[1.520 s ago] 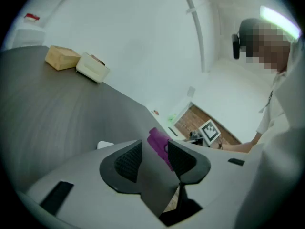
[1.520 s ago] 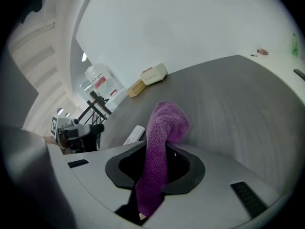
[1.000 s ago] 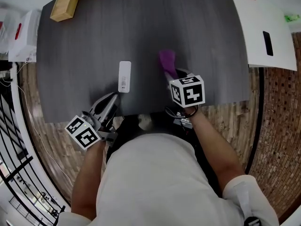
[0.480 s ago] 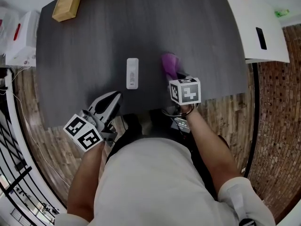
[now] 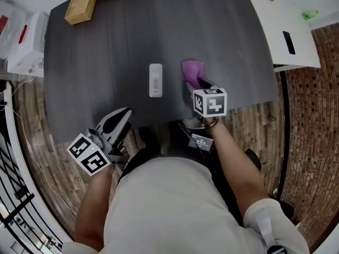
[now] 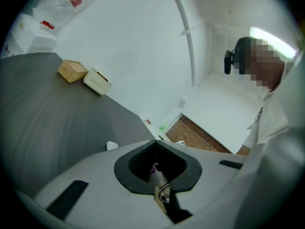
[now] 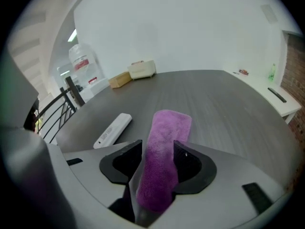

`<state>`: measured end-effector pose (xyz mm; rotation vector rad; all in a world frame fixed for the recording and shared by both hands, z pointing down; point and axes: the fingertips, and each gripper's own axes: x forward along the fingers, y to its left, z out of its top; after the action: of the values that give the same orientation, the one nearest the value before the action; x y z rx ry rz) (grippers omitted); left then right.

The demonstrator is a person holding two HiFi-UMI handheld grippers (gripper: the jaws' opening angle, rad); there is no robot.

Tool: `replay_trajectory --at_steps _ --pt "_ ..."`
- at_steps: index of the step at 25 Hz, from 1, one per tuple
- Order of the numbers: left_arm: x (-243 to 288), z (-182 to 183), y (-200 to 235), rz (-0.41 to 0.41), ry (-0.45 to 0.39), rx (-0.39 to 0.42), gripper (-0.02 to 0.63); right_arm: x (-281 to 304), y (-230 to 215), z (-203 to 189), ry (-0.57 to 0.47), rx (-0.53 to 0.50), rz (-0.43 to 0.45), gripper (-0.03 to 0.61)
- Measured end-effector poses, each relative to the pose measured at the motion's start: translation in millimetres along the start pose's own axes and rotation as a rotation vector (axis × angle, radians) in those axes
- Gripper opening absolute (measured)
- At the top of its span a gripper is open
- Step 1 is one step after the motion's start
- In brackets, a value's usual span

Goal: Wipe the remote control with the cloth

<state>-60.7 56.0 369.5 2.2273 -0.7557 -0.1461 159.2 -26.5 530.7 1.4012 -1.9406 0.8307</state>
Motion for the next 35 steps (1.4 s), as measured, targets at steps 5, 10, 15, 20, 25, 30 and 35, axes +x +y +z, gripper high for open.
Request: replay_trajectory --at_steps 5,10,15,20,25,30,35 --pt "-15 9 -4 -0.033 -0.01 0.02 0.003 -26 11 17 -0.091 0.018 -0.008 0.243" --pt "-30 13 -10 -0.1 -0.031 -0.012 0.002 -73 24 42 -0.215 0.07 0.007 0.246" --pt "-45 19 -38 -0.298 -0.077 -0.126 0.002 -132 52 47 -0.323 0.192 0.088 0.244" --pt "-62 19 -69 -0.413 -0.073 -0.125 0.002 -188 79 40 -0.412 0.323 0.194 0.2" --pt "-66 23 -89 -0.397 -0.071 -0.06 0.002 -239 89 40 -0.486 0.372 0.267 0.078" --pt "-58 32 -109 -0.347 -0.103 0.04 0.002 -274 84 50 -0.489 0.271 0.264 0.03" --pt "-39 32 -135 -0.353 -0.095 0.105 0.002 -292 87 68 -0.478 0.186 0.326 0.012"
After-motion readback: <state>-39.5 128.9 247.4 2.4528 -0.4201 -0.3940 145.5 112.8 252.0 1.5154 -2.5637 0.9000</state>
